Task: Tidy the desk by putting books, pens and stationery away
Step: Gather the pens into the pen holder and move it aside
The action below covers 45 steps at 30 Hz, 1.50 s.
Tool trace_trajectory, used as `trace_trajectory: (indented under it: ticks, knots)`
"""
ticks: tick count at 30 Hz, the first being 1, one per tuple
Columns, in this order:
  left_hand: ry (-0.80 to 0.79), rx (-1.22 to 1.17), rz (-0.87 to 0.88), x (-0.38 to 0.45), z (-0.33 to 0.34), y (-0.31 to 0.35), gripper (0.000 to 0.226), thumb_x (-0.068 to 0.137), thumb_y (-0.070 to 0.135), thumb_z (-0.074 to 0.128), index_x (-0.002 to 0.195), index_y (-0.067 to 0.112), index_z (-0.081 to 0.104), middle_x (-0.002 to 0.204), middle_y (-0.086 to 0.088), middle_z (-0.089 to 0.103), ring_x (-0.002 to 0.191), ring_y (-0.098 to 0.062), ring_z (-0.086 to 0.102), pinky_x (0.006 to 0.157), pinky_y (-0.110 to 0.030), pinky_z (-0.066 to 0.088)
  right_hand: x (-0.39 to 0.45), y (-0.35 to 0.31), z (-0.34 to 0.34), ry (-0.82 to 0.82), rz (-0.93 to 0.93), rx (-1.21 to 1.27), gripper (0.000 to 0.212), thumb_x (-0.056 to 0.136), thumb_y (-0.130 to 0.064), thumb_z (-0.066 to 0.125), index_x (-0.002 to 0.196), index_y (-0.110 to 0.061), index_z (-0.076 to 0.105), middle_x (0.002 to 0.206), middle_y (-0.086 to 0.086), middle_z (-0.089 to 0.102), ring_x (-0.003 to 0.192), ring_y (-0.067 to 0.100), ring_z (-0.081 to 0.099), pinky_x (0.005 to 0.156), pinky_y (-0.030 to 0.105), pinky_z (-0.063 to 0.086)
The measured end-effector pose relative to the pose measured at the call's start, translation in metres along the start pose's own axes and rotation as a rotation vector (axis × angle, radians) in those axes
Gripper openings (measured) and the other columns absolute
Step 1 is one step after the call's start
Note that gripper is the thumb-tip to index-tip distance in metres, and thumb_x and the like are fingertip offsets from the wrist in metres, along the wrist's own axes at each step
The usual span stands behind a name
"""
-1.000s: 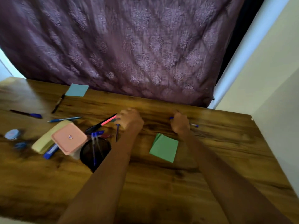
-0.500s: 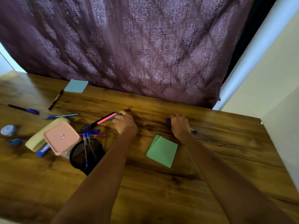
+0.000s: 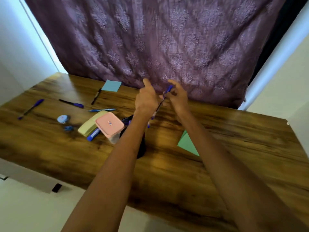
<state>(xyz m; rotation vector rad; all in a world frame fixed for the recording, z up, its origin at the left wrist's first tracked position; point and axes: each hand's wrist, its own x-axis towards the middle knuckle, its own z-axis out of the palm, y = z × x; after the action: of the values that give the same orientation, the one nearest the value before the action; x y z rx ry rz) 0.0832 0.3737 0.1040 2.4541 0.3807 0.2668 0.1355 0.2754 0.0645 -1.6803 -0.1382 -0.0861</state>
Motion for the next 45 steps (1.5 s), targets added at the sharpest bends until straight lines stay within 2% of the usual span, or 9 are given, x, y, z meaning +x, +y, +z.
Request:
trace_trajectory:
  ticks: [4,7,11,16,22,26,32,35,45]
  knots:
    - [0.068,-0.036,0.063,-0.025,-0.041,-0.034,0.044,0.087,0.003,0.052,0.128,0.007,0.036,0.109,-0.025,0.061,0.103,-0.042,0.056,0.074,-0.038,0.037,-0.045,-0.022,0.042,-0.046,0.054,0.208,0.039,0.087,0.014,0.046,0.121,-0.002,0.055,0.077,0.009,0.051,0.059,0.004,0.064,0.069,0.036,0.057]
    - [0.048,-0.055,0.077,-0.042,-0.058,-0.057,0.04,0.087,0.003,0.054,0.124,0.004,0.038,0.111,-0.027,0.059,0.103,-0.044,0.056,0.078,-0.042,0.04,-0.064,-0.021,0.062,-0.056,0.034,0.174,0.039,0.084,0.015,0.046,0.118,-0.002,0.057,0.076,0.009,0.052,0.065,0.016,0.063,0.068,0.033,0.059]
    - [-0.036,-0.092,0.048,-0.052,-0.052,-0.093,0.037,0.085,-0.002,0.054,0.118,0.005,0.041,0.109,-0.026,0.058,0.099,-0.041,0.057,0.084,-0.045,0.045,-0.09,-0.005,0.081,-0.058,-0.087,-0.204,0.038,0.079,0.009,0.055,0.114,-0.003,0.065,0.078,0.007,0.066,0.063,0.0,0.063,0.069,0.029,0.056]
    - [-0.174,-0.14,0.072,-0.055,-0.035,-0.125,0.028,0.086,-0.004,0.051,0.113,0.004,0.051,0.109,-0.022,0.063,0.1,-0.037,0.06,0.088,-0.047,0.048,-0.108,0.012,0.08,-0.097,-0.024,-0.622,0.028,0.085,-0.01,0.06,0.108,-0.019,0.072,0.105,0.009,0.072,0.095,0.023,0.066,0.078,0.031,0.051]
    - [-0.026,-0.183,0.071,-0.038,-0.044,-0.131,0.024,0.092,0.0,0.041,0.089,0.011,0.063,0.091,-0.011,0.062,0.084,-0.024,0.056,0.078,-0.033,0.045,-0.102,0.012,0.068,0.123,0.027,-0.47,0.024,0.092,-0.017,0.058,0.112,-0.01,0.07,0.108,0.01,0.071,0.097,0.02,0.064,0.084,0.03,0.048]
    - [-0.048,-0.12,0.12,-0.014,-0.046,-0.125,0.027,0.095,0.001,0.041,0.108,0.001,0.065,0.105,-0.016,0.065,0.095,-0.028,0.06,0.085,-0.033,0.046,-0.081,0.018,0.057,0.2,0.079,-0.412,0.022,0.092,-0.011,0.058,0.11,-0.006,0.07,0.109,0.012,0.07,0.091,0.022,0.064,0.085,0.036,0.054]
    - [-0.144,-0.024,0.094,0.05,-0.019,-0.126,0.024,0.093,0.01,0.048,0.107,-0.001,0.065,0.11,-0.023,0.065,0.104,-0.038,0.061,0.093,-0.043,0.05,-0.025,0.044,0.052,0.021,0.116,-0.511,0.023,0.087,-0.006,0.063,0.11,-0.002,0.069,0.109,0.014,0.07,0.103,0.025,0.065,0.089,0.028,0.049]
    - [-0.262,0.079,0.116,0.075,0.0,-0.127,0.024,0.092,0.005,0.048,0.103,-0.004,0.066,0.108,-0.023,0.066,0.103,-0.037,0.061,0.091,-0.041,0.05,0.01,0.073,0.062,-0.122,0.133,-0.59,0.023,0.083,-0.001,0.066,0.106,-0.003,0.07,0.105,0.015,0.07,0.103,0.029,0.065,0.093,0.038,0.05]
    - [-0.622,0.332,0.067,0.144,0.05,-0.145,0.043,0.071,0.015,0.08,0.11,0.002,0.066,0.114,-0.017,0.065,0.107,-0.032,0.06,0.094,-0.042,0.05,0.072,0.126,0.085,-0.444,-0.128,-1.062,0.039,0.084,-0.003,0.058,0.122,-0.012,0.062,0.124,0.009,0.061,0.118,0.03,0.051,0.102,0.038,0.039]
